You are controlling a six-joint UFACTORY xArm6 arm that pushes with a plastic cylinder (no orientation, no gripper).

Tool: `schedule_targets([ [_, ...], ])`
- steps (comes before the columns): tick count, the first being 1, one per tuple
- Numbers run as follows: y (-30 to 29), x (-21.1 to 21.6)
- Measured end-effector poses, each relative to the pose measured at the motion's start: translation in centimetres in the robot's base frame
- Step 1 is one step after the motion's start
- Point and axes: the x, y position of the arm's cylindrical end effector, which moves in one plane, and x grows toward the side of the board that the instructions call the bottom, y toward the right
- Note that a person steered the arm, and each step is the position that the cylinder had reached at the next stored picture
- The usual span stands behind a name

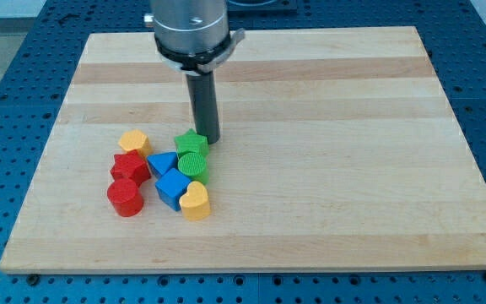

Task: Move the yellow hexagon closer to the blue triangle

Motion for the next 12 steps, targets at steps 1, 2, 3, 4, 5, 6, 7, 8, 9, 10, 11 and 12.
schedule_targets([
  [1,-0.5,0.0],
  [2,-0.6,0.0],
  [3,-0.6,0.0],
  [4,-2.1,-1.3],
  [5,-4.2,-1.0],
  [6,-6.2,-1.0],
  [7,-8.8,-1.4],
  [8,-10.6,-2.2],
  [9,-13.0,-2.2],
  [10,-15.6,-2.2],
  [11,-15.7,-1.9],
  [12,-14.5,-0.9],
])
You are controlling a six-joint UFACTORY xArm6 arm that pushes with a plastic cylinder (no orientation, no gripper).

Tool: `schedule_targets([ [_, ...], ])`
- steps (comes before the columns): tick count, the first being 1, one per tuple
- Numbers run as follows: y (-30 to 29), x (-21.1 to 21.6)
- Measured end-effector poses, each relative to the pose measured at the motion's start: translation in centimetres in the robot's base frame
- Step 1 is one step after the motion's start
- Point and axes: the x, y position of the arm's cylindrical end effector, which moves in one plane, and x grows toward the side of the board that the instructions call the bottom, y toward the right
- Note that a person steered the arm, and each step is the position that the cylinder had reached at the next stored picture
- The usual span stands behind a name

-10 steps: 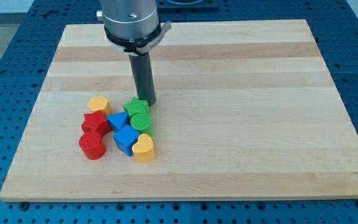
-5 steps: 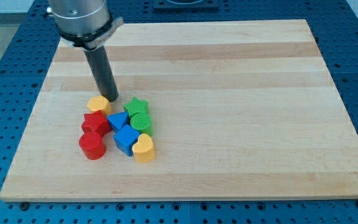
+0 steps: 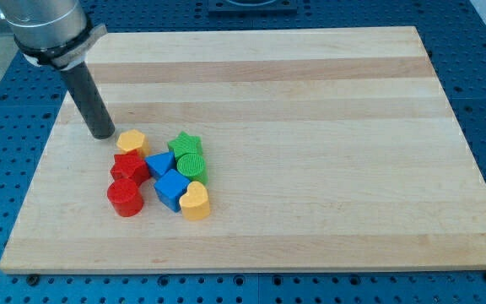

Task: Move the yellow hexagon closer to the blue triangle

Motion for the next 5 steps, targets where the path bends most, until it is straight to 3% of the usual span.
schedule_targets([
  [5,5.2,1.5],
])
